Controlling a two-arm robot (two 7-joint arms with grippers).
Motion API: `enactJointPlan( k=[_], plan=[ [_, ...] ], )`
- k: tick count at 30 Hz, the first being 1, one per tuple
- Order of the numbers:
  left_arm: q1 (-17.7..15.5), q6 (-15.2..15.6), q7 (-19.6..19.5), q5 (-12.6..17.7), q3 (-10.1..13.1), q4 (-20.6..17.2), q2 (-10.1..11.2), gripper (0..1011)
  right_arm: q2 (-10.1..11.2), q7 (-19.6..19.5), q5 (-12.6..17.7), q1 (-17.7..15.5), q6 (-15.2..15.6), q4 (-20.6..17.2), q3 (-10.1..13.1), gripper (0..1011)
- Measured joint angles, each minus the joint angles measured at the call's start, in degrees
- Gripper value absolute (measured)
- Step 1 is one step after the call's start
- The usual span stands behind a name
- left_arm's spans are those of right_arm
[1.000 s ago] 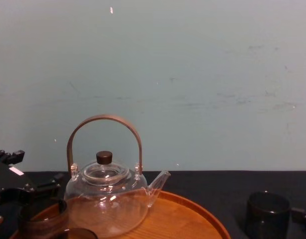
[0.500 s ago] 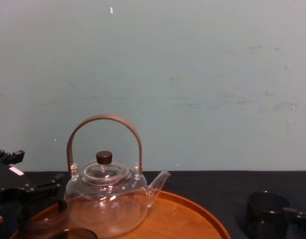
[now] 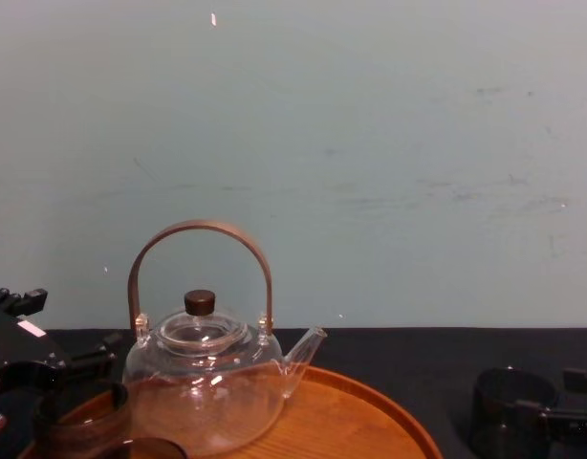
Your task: Pick up the glass from the table and place it on the tray.
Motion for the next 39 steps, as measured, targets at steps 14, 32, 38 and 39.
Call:
enactJointPlan(
  k=[14,32,38,39],
  plan=[
    [0.00,0.00,0.00,0.00,0.00,0.00,0.00,1001,-1.74,1.88,0.57,4.12,-1.19,6.88,-1.44,1002],
    [0.00,0.00,0.00,0.00,0.00,0.00,0.00,1002,-5.16,5.15,-0.76,11.54,-3.49,17.40,-3.93,1002],
    [0.00,0.00,0.00,0.00,0.00,0.00,0.00,1001,-5.60,5.25,-1.32,12.34,-3.54,18.55,-4.33,1002],
    [0.00,0.00,0.00,0.00,0.00,0.00,0.00,1001,-5.59,5.25,-1.32,12.34,-3.54,18.54,-4.32,1002]
  ],
)
